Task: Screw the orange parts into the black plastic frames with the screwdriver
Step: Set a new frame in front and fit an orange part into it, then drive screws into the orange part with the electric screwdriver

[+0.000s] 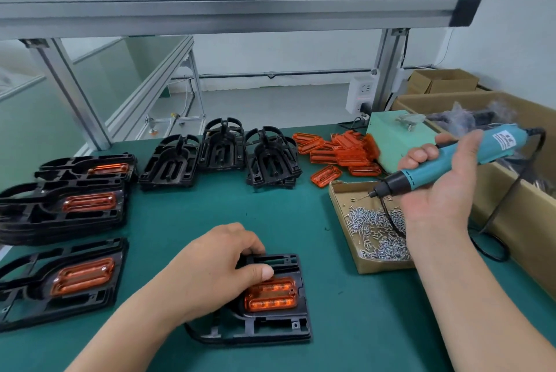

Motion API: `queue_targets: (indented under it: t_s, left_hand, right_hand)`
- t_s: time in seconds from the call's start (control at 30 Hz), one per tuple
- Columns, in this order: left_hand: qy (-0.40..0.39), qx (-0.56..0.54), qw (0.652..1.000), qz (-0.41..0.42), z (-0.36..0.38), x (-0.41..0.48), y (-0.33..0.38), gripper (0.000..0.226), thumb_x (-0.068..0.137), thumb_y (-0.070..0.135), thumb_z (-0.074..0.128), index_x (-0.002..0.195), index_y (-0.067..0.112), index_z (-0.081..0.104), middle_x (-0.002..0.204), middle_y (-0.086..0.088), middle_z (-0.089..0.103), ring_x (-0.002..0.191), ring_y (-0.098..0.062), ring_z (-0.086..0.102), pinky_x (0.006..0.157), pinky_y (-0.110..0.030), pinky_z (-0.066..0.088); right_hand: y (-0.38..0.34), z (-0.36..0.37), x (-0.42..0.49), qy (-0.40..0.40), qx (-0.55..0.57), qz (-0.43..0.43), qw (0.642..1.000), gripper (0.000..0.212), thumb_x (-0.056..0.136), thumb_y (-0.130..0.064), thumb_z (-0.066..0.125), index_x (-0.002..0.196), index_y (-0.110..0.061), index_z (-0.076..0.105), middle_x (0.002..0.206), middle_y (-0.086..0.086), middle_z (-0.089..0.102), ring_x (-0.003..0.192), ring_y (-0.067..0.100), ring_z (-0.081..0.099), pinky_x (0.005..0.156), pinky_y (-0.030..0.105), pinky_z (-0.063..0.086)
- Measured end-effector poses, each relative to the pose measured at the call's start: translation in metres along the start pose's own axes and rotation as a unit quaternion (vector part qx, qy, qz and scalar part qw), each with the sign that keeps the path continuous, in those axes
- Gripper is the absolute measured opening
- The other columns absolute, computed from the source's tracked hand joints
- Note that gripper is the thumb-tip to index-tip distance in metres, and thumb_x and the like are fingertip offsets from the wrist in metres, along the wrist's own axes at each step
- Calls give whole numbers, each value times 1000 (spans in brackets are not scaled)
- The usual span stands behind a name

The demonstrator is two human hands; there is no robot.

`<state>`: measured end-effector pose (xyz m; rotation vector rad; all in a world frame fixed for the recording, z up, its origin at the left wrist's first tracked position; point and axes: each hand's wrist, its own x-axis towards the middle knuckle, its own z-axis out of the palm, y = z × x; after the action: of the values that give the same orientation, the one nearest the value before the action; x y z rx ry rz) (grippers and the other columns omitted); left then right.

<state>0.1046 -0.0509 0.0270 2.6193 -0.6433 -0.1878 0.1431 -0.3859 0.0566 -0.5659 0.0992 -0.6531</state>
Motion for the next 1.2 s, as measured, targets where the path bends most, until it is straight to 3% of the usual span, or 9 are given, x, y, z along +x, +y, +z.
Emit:
queue_targets:
  t_s: [0.23,0.4,0.57,0.67,0.83,1.07,1.2]
  left_hand:
    - [89,11,993,77,-9,28,53,24,100,52,57,114,35,67,103,21,61,104,1,53,96,-28,47]
    - [32,72,981,179,0,83,122,25,103,40,58,116,25,72,114,3,67,114,-21,59,97,-43,50]
    - [-61,194,950,238,35,123,168,30,98,46,63,113,21,73,110,-5,66,109,-30,62,87,-44,54]
    - [-114,165,949,244,45,136,172,34,97,42,69,125,22,73,116,-7,68,112,-29,61,85,-39,54]
    - [-152,98,953,244,50,143,165,15,92,20,76,107,18,75,102,0,72,96,-24,63,67,-29,38]
    - [-121,-12,970,211,45,140,153,15,93,14,76,107,15,80,102,0,78,95,-15,65,85,-34,53]
    - [-111,-48,974,193,45,137,149,14,93,18,77,106,15,80,101,1,76,90,-11,62,83,-30,52]
  right_hand:
    - [-7,-11,6,7,9,-20,1000,38,101,-56,66,95,-18,63,76,-3,49,66,13,51,65,25,46]
    - [-25,-20,19,22,54,-56,997,38,102,-54,64,92,-18,61,75,-3,48,65,12,50,62,24,45]
    - [-25,-24,22,40,66,-46,996,38,101,-55,65,89,-20,62,73,-4,49,64,11,50,62,23,45]
    - [-24,-22,22,44,63,-34,996,37,101,-55,66,89,-20,63,72,-4,50,63,11,51,62,23,46]
    - [-23,-20,21,41,61,-32,997,39,102,-55,64,88,-19,62,72,-3,50,62,12,52,61,23,46]
    - [-23,-19,18,38,60,-31,997,38,103,-54,62,90,-19,61,72,-3,50,63,12,52,62,24,45]
    - [-22,-20,18,36,57,-29,997,37,102,-55,64,91,-19,62,73,-4,50,64,12,52,63,24,45]
